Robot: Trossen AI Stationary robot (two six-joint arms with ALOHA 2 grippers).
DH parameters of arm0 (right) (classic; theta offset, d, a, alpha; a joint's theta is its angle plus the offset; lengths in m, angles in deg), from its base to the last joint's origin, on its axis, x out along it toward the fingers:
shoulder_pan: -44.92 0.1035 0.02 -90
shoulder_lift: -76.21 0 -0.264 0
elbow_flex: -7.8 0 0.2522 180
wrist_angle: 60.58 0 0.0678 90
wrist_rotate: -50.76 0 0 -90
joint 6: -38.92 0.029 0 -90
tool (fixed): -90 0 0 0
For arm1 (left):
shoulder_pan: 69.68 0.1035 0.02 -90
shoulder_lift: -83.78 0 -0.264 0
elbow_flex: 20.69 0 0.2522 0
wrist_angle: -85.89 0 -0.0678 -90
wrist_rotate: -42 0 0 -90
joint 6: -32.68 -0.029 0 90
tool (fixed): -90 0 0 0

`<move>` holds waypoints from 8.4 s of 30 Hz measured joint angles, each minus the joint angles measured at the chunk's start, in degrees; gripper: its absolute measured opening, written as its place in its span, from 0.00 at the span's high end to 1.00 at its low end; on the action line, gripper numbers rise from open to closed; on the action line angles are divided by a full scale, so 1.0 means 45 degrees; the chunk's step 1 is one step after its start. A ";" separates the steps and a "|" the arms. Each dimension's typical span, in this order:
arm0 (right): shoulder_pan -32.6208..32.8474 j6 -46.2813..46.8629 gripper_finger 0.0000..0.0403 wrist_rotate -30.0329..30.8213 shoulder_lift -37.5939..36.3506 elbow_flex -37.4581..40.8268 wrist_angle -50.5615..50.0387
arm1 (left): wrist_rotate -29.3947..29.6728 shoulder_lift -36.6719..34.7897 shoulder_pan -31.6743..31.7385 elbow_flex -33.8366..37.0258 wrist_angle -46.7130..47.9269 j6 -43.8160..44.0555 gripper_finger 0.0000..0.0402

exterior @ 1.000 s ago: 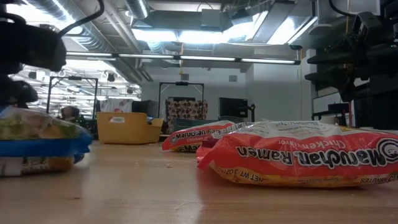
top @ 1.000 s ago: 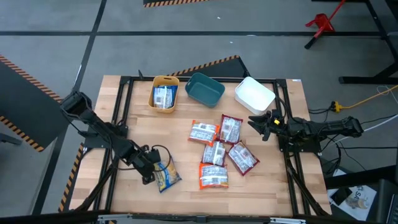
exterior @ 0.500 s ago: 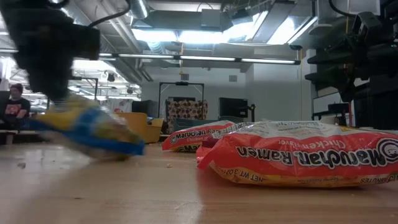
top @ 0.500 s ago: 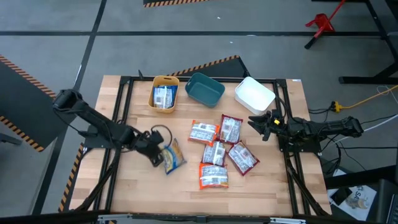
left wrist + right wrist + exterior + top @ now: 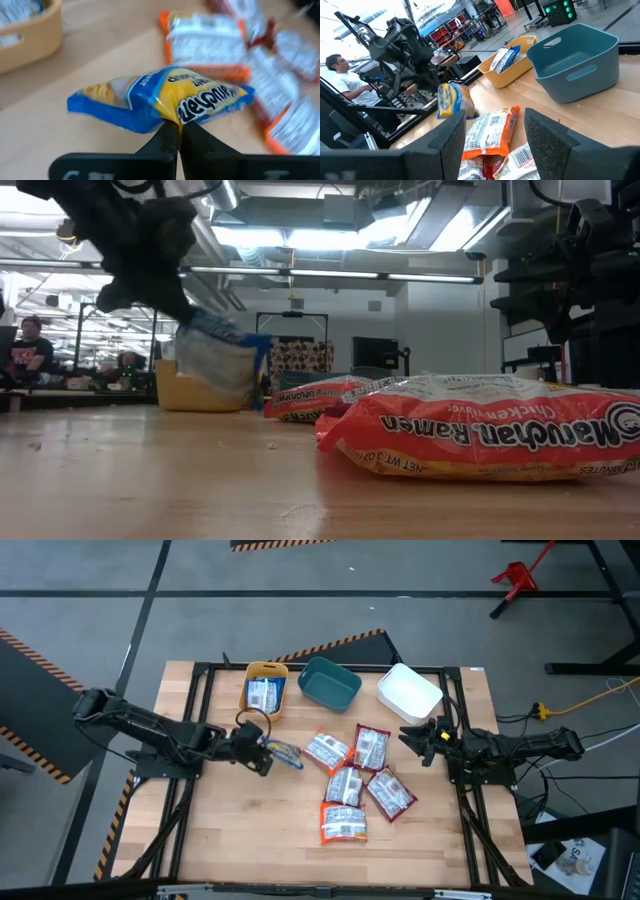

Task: Sort Maruchan noodles
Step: Put the blue noodle pack into the yellow bin, then put the top orange noodle pack into the blue bin

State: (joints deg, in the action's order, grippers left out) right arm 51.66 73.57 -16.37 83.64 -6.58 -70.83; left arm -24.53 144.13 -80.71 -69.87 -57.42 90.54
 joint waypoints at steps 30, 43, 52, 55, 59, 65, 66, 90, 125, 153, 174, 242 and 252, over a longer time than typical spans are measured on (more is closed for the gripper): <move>-0.0001 -0.0087 0.53 0.0029 0.0004 0.0000 0.0001 | 0.6641 0.0285 0.4939 -0.1777 -0.0630 0.0038 1.00; -0.0005 0.0224 0.53 0.0017 0.0003 0.0000 0.0002 | 0.6356 0.3506 0.5547 -0.1749 -0.0637 0.1354 1.00; -0.0004 0.0243 0.53 0.0015 0.0003 0.0000 0.0002 | 0.6569 0.3468 0.5980 -0.1996 -0.0699 -0.0597 1.00; 0.0000 0.0243 0.53 0.0015 0.0005 0.0000 0.0004 | 0.6806 0.3516 0.5967 -0.1996 -0.0592 -0.1286 1.00; -0.0003 0.0242 0.53 0.0015 0.0000 0.0000 0.0003 | 0.7214 0.3502 0.6101 -0.2383 0.0200 -0.2032 1.00; -0.0003 0.0238 0.53 0.0015 0.0000 0.0000 0.0003 | 0.7180 0.3492 0.6380 -0.2889 0.0367 -0.3302 1.00; -0.0002 0.0240 0.53 0.0015 0.0002 0.0000 0.0001 | 0.7061 0.3502 0.6407 -0.2875 0.0367 -0.3306 1.00; -0.0004 0.0199 0.53 0.0010 0.0000 0.0000 0.0005 | 0.1390 0.5741 0.6247 -0.2549 0.0291 -0.0961 0.92; -0.0002 0.0170 0.53 -0.0219 0.0005 0.0000 -0.0005 | -0.1660 0.2982 0.6698 -0.2545 0.0500 -0.1067 0.54; -0.0001 -0.0432 0.53 0.0003 0.1797 0.0000 0.0000 | -0.3956 0.1412 0.3404 -0.2555 -0.4333 -0.8312 0.54; 0.0000 -0.0330 0.53 -0.0559 0.2089 -0.0003 -0.0034 | -0.4005 0.6614 0.2749 -0.2550 -0.4932 -1.1019 0.28; -0.0001 -0.0427 0.53 -0.1001 0.2157 0.0000 -0.0073 | -0.0130 0.8641 0.5067 -0.9522 0.0534 -1.5269 0.96; -0.0002 -0.0321 0.53 -0.0884 0.2159 0.0000 -0.0068 | -0.1532 0.8787 0.7954 -0.9151 0.0278 -1.7205 0.97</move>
State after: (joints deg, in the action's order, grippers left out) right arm 51.65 72.12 -20.34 93.35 -6.58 -71.14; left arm -31.42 183.68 -44.91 -111.05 -56.17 13.12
